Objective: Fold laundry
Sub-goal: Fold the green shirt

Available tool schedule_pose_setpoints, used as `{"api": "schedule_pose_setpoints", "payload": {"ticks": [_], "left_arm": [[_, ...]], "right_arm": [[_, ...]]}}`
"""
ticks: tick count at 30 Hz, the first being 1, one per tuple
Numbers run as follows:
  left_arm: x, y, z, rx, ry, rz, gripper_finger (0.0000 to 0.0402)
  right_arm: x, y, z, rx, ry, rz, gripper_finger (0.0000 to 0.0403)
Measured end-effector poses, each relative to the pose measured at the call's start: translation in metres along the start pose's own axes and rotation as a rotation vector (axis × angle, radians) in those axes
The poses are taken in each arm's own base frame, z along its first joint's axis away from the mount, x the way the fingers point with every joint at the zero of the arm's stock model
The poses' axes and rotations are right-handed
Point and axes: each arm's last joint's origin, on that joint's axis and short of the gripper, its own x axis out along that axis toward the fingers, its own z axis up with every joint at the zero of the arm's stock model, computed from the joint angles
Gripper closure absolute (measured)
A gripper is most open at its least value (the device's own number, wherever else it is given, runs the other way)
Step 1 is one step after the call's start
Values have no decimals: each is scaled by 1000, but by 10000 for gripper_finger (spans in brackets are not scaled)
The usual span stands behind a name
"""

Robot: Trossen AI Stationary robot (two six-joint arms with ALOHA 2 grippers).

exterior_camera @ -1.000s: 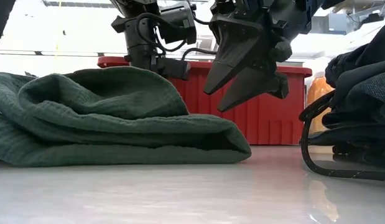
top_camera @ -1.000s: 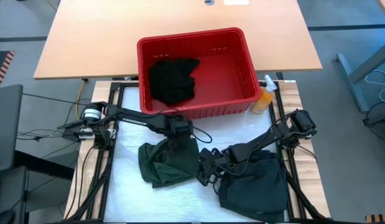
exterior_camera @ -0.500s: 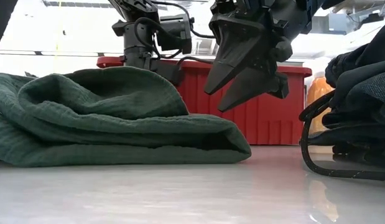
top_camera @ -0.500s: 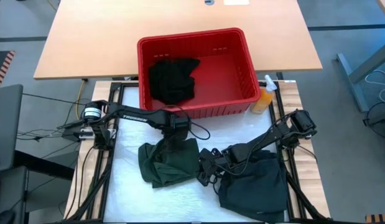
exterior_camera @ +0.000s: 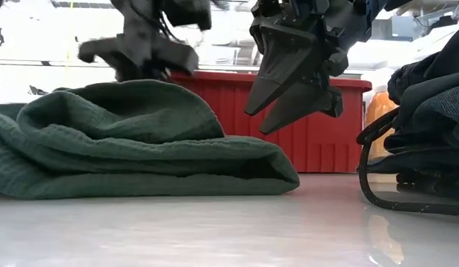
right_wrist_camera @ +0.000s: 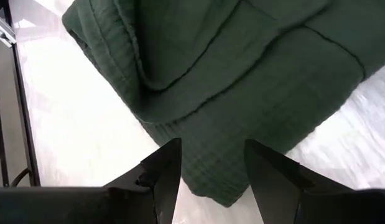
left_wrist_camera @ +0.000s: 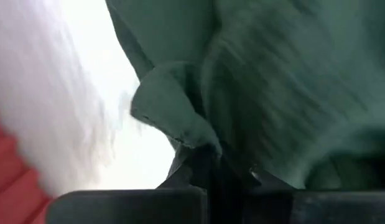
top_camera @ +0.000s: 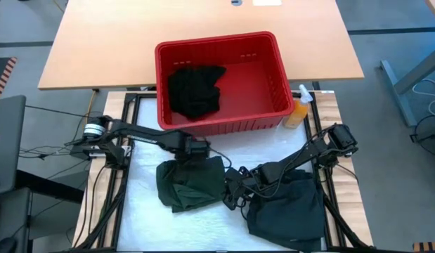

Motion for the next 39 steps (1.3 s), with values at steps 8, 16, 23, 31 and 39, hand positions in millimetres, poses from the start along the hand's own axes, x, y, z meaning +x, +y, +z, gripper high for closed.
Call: {"api": "schedule_pose_setpoints", "payload": {"ticks": [8, 16, 23, 31, 39], "left_arm": [[-52, -53, -46, -42, -179, 81, 401], [-6, -94, -124, -121, -154, 40, 401], [7, -107, -156, -77, -209, 84, 401], [8, -123, -174, 3, -210, 151, 401], [2, -133, -181, 59, -283, 249, 401]], "right_arm": [[3, -3, 6, 67, -35, -9, 201], [13, -15, 15, 221, -153, -102, 201], [38, -15, 19, 268, -207, -20, 201], [53, -22, 16, 320, -164, -16, 201], [35, -33, 25, 275, -159, -133, 201]]}}
